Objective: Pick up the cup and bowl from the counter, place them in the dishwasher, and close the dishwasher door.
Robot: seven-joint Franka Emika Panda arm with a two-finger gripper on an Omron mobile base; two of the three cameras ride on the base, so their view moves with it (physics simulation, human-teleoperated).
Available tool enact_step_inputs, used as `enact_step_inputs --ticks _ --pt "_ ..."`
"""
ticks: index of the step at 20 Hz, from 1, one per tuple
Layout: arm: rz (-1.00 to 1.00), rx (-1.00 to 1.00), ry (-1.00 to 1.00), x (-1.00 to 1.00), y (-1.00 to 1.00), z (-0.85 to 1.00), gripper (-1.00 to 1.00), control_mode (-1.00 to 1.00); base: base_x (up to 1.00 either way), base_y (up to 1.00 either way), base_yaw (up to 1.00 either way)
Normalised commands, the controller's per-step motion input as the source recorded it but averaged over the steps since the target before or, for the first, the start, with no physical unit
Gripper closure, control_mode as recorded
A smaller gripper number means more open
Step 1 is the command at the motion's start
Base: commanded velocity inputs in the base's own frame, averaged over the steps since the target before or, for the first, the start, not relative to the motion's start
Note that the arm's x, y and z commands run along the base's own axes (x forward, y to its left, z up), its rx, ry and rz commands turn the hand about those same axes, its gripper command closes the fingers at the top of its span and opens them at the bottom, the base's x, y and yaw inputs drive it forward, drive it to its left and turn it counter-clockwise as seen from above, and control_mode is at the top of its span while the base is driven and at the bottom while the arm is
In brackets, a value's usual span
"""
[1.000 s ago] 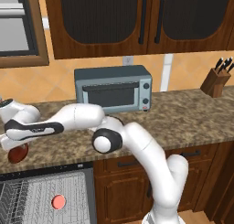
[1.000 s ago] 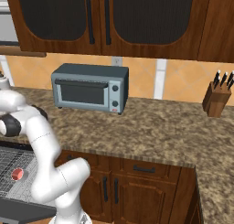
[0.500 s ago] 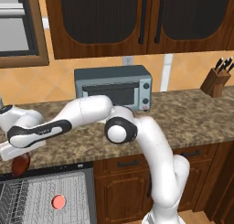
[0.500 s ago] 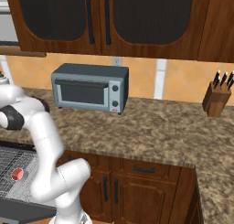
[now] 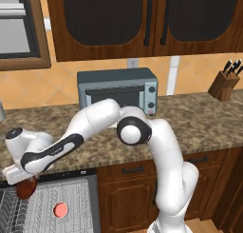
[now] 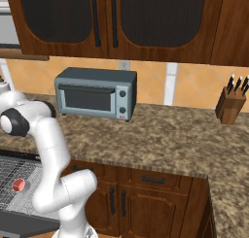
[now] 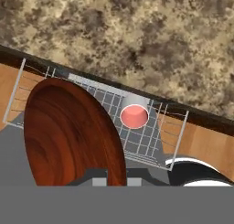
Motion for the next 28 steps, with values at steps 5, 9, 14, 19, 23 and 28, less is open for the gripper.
enact_step_inputs --ticks 5,9,14,19,23,28 --pt "0.00 0.00 -0.11 -0.11 0.00 -0.52 1.00 -1.00 0.00 0.00 0.00" --pt "0.00 0.00 -0.26 -0.10 0.00 -0.52 1.00 -1.00 0.00 0.00 0.00" --pt "0.00 0.00 -0.16 -0.24 0.00 -0.52 1.00 -1.00 0.00 0.00 0.00" --pt "0.00 0.00 -0.07 -0.16 0.01 -0.32 1.00 -1.00 0.00 0.00 0.00" --pt "0.00 0.00 -0.01 0.03 0.04 -0.10 1.00 -1.00 0.00 0.00 0.00" --pt "0.00 -0.01 0.00 0.02 0.22 -0.28 1.00 -1.00 0.00 0.00 0.00"
